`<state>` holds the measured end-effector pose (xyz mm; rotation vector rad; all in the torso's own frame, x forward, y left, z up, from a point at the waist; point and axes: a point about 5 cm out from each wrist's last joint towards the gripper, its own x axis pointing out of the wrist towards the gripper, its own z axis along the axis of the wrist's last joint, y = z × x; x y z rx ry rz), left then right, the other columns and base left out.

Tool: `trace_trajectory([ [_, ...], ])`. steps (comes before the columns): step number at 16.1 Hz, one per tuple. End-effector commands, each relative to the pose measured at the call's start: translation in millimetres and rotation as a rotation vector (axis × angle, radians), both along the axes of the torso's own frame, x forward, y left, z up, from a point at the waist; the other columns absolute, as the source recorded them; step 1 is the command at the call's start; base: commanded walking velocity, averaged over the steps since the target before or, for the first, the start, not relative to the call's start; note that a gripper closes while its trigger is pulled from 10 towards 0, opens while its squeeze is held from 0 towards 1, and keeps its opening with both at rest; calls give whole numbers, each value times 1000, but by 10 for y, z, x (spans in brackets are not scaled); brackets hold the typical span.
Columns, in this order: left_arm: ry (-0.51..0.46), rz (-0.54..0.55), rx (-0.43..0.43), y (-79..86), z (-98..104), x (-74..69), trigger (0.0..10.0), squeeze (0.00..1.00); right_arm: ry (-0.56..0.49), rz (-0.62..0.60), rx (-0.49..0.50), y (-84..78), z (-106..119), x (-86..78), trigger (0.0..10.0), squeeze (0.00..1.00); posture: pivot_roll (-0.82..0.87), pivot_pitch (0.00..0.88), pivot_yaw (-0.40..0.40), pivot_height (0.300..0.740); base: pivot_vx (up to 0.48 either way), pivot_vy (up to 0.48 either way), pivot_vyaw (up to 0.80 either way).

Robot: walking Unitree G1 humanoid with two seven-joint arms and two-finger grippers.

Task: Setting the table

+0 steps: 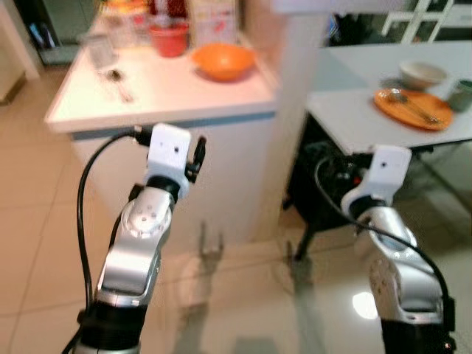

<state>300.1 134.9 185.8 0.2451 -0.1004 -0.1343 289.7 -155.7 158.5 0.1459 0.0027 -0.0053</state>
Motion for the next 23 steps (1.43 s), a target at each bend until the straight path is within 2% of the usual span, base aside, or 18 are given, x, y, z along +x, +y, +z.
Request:
trace_trajectory([
  [1,-1,7,3,20,7,3,10000,0,-18,15,-10,31,52,11,10000,0,-5,0,-22,740,0,480,0],
  [16,-8,4,4,16,5,4,10000,0,-20,28,-15,50,40,13,10000,0,-3,0,-21,740,0,480,0],
  [17,-20,3,11,16,20,7,10000,0,-20,27,-15,49,42,15,10000,0,-4,0,-20,740,0,0,0],
  [18,-35,-10,64,1,45,11,10000,0,-21,26,-15,46,45,18,10000,0,-3,0,-20,740,0,0,0],
  [20,-34,3,61,9,43,18,10000,0,-23,25,-15,46,50,23,10000,0,-4,0,-20,740,0,-240,0],
  [23,-44,39,10,54,58,26,10000,0,-27,22,-17,45,60,31,10000,0,-4,0,-20,740,0,-160,0],
])
